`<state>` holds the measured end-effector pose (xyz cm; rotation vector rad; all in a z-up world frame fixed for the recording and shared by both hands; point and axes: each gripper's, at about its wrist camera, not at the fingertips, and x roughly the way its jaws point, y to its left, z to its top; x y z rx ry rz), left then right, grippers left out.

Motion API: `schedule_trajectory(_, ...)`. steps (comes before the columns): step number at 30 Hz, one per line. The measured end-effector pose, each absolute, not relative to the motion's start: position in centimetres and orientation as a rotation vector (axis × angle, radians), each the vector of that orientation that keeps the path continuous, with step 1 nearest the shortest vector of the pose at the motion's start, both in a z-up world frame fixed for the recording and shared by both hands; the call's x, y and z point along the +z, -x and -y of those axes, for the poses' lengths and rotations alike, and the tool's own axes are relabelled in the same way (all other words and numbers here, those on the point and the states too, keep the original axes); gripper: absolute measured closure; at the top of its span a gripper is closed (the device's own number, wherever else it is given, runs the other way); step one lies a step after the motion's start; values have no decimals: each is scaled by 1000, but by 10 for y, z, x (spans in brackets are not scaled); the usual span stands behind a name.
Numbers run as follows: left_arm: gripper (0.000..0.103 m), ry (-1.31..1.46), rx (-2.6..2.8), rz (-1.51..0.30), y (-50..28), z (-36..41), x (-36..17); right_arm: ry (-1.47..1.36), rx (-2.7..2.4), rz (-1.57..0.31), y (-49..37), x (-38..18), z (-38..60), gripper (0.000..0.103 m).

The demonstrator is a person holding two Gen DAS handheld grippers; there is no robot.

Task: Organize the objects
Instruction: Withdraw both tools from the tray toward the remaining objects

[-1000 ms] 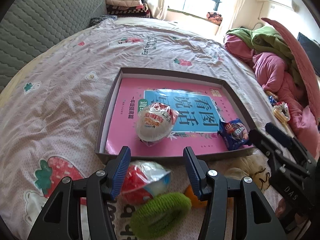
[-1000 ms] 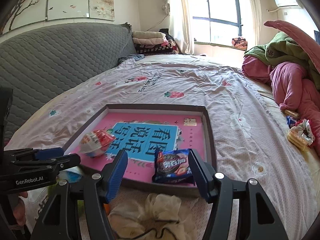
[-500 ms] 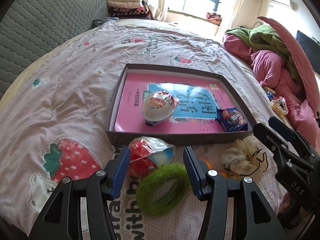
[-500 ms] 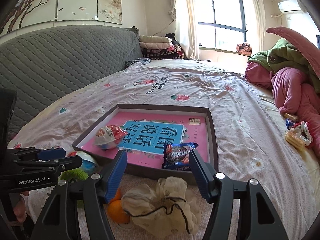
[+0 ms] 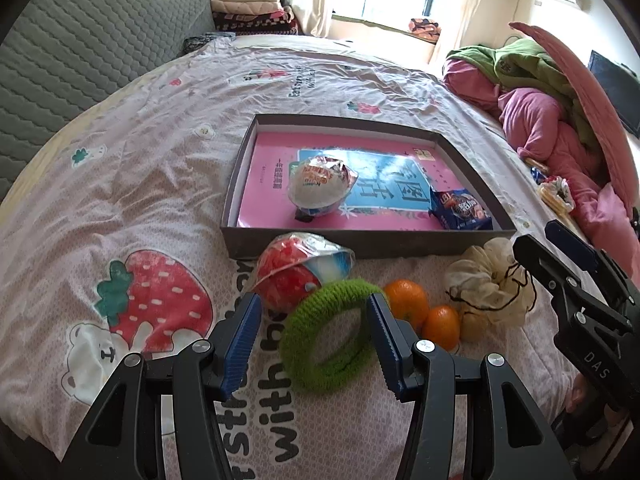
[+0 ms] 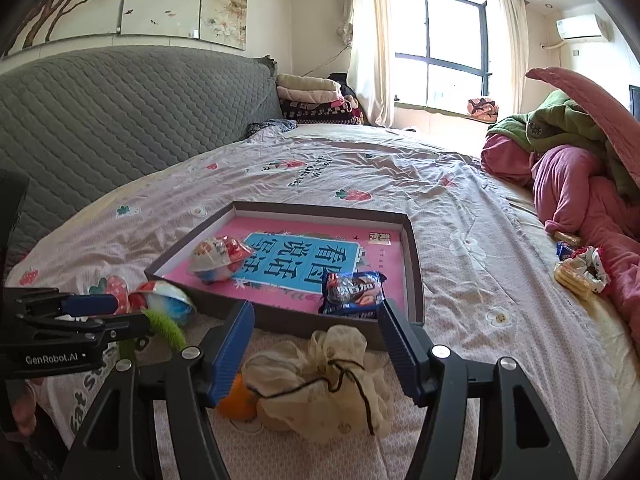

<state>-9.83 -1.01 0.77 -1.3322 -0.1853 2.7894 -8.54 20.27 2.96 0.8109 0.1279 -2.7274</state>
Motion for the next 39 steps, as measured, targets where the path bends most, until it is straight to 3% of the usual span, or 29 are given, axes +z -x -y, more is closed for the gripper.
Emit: schedule_trajectory(39,47,1371,2735,153,68,15,-16,-1009,-2723,-95,57,0,-226,39)
